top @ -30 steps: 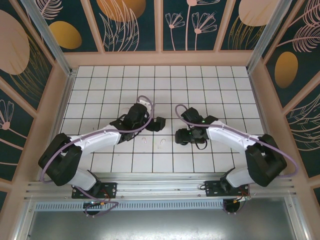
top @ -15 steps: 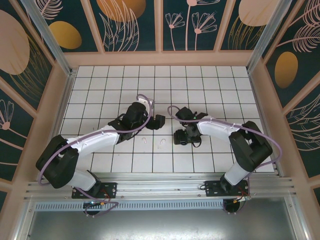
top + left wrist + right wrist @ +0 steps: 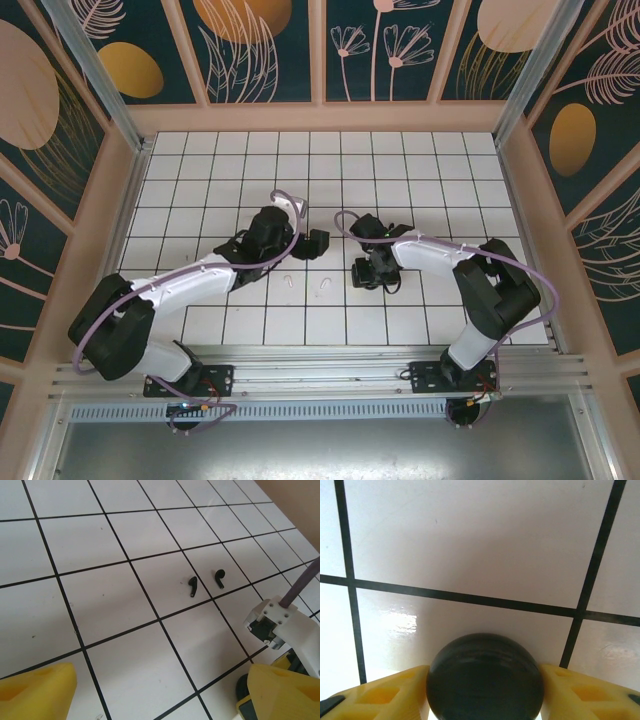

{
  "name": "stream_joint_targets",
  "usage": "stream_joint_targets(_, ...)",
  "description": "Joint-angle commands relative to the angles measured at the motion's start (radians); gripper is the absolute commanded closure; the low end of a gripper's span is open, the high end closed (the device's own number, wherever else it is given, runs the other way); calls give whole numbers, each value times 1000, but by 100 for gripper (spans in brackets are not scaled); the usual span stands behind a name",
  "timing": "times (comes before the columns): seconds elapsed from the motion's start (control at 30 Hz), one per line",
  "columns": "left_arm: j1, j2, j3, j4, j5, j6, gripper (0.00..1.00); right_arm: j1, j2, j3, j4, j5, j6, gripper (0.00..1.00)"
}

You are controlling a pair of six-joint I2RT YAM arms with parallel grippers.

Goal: Insert wireless bluetooth earbuds into charging case

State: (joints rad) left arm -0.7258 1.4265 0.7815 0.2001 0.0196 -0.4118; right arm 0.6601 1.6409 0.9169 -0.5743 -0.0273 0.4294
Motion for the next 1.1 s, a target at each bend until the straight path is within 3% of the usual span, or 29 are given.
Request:
stream_joint_targets(0.0,2,-69,-65,122,31,42,11,-12,-60,20,40,-17,66,45)
stream_joint_targets(0.2,2,-137,-144,284,101,64,11,-28,-203,73,66,-38,148,45)
stream_joint_targets(0.4,2,-152,-222,597,255,36,12,-49,-364,147,114,-31,236,45)
stream_joint_targets(0.53,-13,-64,-193,755,380,-26,23,-77,-463,147,196,-62,319,47)
stream_joint_targets(0.67,-79,25,-128,801,375,-7,24,-95,-531,131,274,-111,391,48)
stream_joint_targets(0.83,-89,117,-58,896,379,-41,24,-96,-538,148,267,-165,416,48)
stream_joint_targets(0.97,-89,177,29,851,407,-44,35,-96,-543,142,274,-190,435,48)
stream_joint_targets(1.07,-89,200,41,874,371,-63,36,-97,-548,144,280,-203,444,48)
